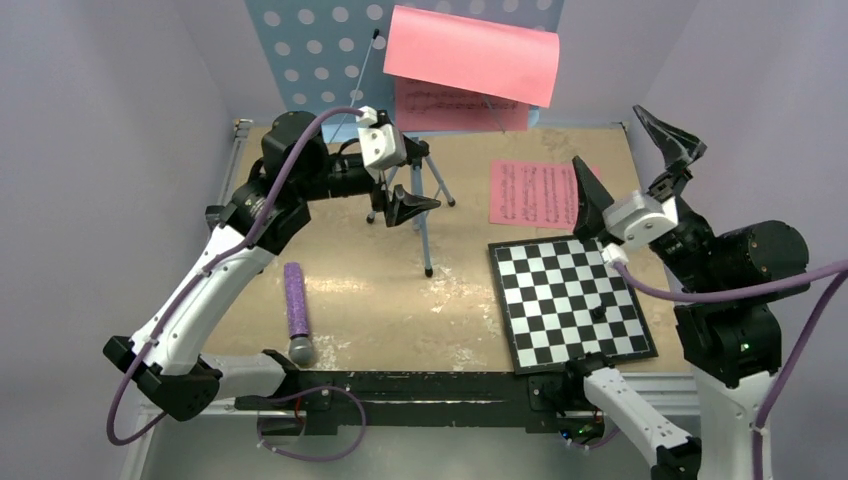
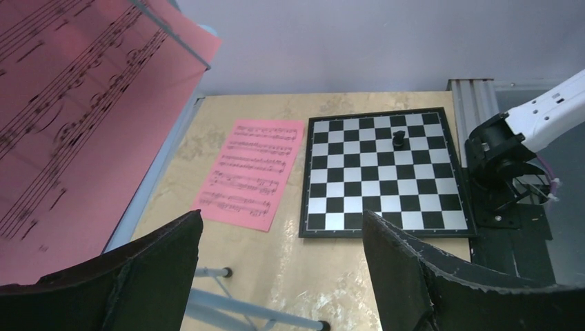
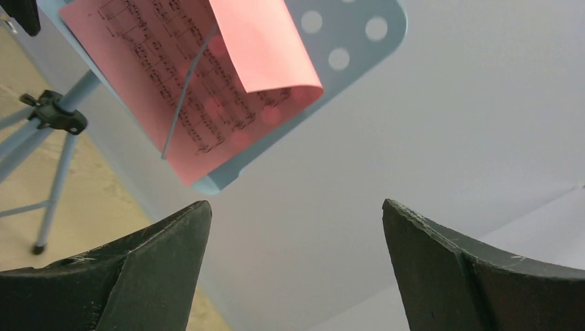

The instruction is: Pack up the instrument practice props

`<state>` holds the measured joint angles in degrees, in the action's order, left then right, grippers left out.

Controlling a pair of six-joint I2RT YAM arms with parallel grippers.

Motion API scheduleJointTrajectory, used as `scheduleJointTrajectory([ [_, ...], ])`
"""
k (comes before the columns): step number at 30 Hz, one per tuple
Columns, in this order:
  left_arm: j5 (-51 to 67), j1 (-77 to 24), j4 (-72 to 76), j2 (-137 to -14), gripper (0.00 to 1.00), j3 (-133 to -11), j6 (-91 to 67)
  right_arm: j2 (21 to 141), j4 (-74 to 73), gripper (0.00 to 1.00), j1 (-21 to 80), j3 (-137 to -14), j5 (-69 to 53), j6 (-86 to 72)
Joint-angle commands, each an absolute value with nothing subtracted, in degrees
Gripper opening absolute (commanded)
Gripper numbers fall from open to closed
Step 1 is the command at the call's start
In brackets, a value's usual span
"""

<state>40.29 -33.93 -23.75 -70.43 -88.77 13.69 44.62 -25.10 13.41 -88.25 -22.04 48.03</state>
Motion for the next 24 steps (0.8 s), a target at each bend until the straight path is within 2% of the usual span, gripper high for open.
scheduleJointTrajectory([
  [1, 38.9, -36.6, -16.2, -72.1, 0.89, -93.3, 8.7, 46.5, -15.3, 0.97, 19.6, -86.2, -21.9, 66.9],
  [6, 36.7, -37.6, -9.2, -73.0, 0.89, -91.7, 7.4, 49.4, -12.3, 0.97, 24.5, -85.1, -23.1, 79.6],
  [16, 36.6, -37.9, -2.1, -76.4, 0.91, -93.9, 6.0, 59.2, -5.9, 0.92, 31.3, -88.9, -21.4, 91.2],
  [24, 36.2, -38.0, 5.0, -81.2, 0.91, -97.4, 0.5, 63.9, 1.1, 0.79, 35.1, -93.1, -19.3, 93.4],
])
